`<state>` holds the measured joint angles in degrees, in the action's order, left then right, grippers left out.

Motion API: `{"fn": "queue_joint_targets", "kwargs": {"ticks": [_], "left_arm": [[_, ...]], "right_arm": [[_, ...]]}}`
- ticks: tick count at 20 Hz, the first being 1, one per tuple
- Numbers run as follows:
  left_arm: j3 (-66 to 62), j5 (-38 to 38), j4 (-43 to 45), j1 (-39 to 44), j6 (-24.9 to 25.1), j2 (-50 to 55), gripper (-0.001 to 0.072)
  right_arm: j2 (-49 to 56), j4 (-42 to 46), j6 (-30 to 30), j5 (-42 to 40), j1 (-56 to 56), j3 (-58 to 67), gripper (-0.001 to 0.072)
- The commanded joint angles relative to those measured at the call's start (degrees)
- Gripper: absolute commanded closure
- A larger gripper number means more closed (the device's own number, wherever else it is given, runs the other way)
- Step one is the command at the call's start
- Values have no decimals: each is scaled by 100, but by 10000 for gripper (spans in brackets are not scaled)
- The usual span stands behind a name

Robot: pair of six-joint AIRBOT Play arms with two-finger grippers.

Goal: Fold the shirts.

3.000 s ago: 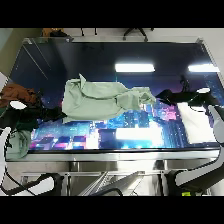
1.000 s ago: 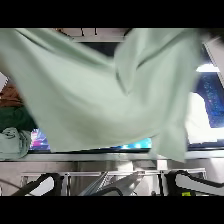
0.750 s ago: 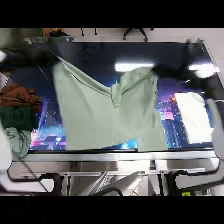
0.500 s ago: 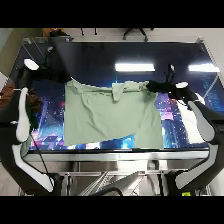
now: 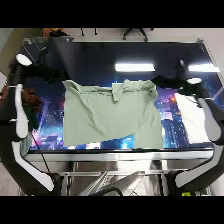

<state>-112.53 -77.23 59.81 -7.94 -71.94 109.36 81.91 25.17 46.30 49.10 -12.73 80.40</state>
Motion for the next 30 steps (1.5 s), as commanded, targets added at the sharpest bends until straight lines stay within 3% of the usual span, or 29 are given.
{"fn": "queue_joint_targets", "kwargs": {"ticks": [1, 2, 5, 10, 16, 21, 22, 23, 30], "left_arm": [[1071, -1104, 68, -623, -448, -984, 79], [1639, -1224, 63, -811, -507, -1303, 117], [3895, -1040, 68, -1283, -433, -2385, 117], [6887, 304, 48, -1589, -61, -3460, 117], [7595, 841, -26, -1078, 144, -3211, 117], [7219, 909, -833, -433, 505, -2697, 121], [7018, 870, -837, -337, 505, -2568, 350], [6784, 793, -835, -275, 608, -2433, 683], [5423, 577, -662, -251, 494, -1703, 695]], "right_arm": [[-529, 396, 306, 1797, -922, -37, 347], [-627, 452, 306, 2061, -1143, -127, 347], [-835, 466, 234, 2511, -1740, -627, 347], [-839, 461, -94, 2483, -1923, -1167, 347], [-833, 402, -155, 2483, -1906, -1167, 347], [-831, 527, -245, 2546, -1906, -1167, 345], [-831, 667, -243, 2594, -1906, -1167, 345], [-831, 859, -238, 2636, -1906, -1167, 344], [-549, 1738, -85, 2583, -1351, -1342, 345]]}}
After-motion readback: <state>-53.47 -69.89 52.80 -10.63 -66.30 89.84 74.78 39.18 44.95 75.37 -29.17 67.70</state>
